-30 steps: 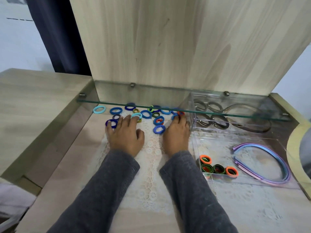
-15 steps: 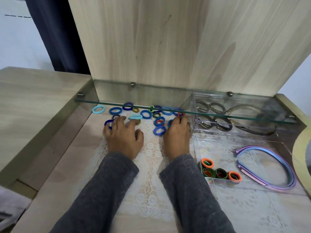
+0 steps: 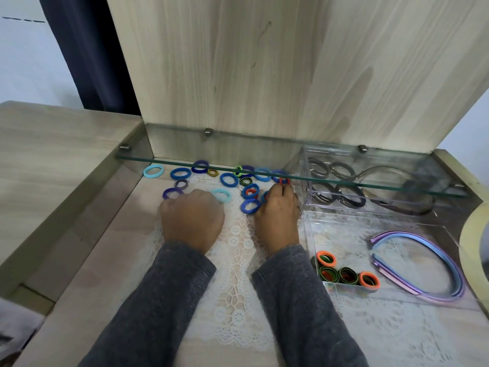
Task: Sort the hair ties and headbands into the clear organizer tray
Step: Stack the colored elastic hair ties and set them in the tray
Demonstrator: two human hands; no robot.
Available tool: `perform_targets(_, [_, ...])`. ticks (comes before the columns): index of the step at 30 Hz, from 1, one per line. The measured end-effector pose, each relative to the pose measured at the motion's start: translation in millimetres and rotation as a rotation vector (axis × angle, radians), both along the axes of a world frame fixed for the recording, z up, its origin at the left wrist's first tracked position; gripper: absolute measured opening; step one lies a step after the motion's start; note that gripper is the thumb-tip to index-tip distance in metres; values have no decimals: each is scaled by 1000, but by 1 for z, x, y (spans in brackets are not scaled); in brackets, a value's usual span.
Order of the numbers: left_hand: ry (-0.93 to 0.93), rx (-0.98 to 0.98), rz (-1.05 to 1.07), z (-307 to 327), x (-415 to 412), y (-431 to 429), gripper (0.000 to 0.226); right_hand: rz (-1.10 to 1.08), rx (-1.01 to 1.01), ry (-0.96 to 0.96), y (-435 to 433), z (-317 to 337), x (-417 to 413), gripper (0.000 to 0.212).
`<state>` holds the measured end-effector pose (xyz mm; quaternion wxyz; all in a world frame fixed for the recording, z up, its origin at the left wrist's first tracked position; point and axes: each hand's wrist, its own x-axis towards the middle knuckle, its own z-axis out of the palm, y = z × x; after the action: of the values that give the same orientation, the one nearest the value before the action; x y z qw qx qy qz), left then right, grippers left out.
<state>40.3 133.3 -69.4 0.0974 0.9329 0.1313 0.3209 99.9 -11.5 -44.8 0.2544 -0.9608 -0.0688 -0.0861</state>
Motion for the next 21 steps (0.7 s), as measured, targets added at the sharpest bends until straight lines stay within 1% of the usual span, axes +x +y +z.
perform_targets(3, [9, -39, -1, 2, -1, 0, 10, 7, -8, 9, -1, 0, 0, 37])
perform_targets(6, [9, -69, -48, 4, -3, 0, 9, 7, -3, 9, 0, -1, 1, 36])
perform_targets(11, [17, -60, -93, 6, -8, 4, 7, 2, 21, 10, 0, -1, 0, 39])
perform_targets(16, [29, -74, -118, 9, -10, 4, 15, 2, 20, 11, 0, -1, 0, 42])
perform_targets(21, [29, -125, -187, 8, -12, 6, 14, 23, -8, -22, 0, -2, -1, 37])
